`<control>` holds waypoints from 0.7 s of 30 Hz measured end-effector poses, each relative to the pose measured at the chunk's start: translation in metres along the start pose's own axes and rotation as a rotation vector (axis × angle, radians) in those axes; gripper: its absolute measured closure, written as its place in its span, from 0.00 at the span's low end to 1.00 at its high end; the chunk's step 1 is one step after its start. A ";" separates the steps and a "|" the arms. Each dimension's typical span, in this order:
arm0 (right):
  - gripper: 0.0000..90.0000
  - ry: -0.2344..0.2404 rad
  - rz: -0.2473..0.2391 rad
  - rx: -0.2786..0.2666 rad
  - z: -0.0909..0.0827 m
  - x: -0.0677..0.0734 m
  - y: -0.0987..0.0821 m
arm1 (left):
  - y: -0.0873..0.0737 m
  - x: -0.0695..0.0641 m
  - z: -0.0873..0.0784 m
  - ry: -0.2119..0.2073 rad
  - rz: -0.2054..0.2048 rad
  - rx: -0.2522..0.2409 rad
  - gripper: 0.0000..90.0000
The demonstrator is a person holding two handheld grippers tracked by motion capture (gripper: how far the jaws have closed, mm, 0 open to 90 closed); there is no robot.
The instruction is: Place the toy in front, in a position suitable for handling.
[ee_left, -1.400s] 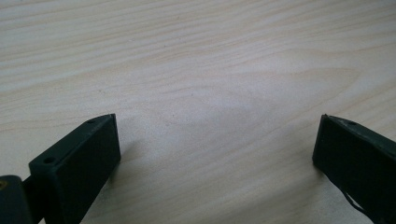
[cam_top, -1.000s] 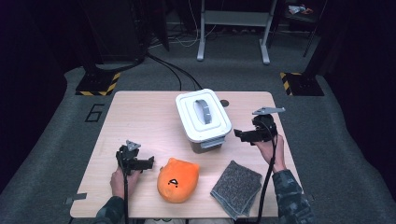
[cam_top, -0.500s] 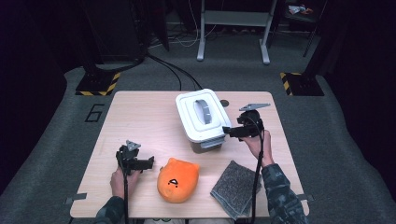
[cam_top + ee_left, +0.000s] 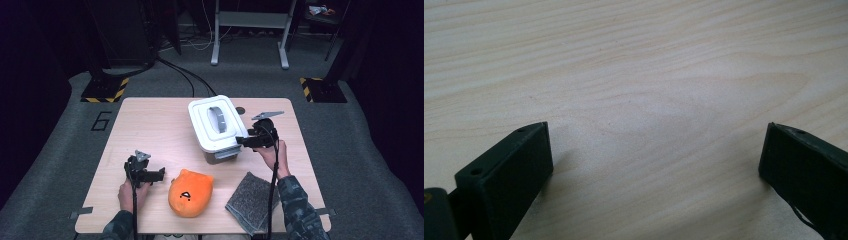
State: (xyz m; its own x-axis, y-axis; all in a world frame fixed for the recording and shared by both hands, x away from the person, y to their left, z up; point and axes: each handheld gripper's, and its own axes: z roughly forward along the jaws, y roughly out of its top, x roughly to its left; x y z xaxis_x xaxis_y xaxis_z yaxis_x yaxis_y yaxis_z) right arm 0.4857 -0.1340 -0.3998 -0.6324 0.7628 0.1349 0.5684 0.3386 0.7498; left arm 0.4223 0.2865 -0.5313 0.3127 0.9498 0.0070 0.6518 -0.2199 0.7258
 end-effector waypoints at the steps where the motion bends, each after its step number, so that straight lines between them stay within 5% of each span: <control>1: 0.39 -0.001 -0.003 0.003 0.000 0.001 0.000 | 0.000 0.000 0.000 0.000 0.000 0.000 0.00; 21: 0.44 -0.021 0.027 -0.005 0.003 0.009 0.002 | 0.000 0.000 0.000 0.000 0.000 -0.001 0.00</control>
State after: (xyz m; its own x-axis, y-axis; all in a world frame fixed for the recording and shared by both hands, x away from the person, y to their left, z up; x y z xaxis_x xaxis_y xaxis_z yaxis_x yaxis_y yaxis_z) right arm 0.4828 -0.1244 -0.3990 -0.6057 0.7830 0.1417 0.5824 0.3150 0.7494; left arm 0.4223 0.2865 -0.5314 0.3124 0.9499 0.0073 0.6514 -0.2198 0.7262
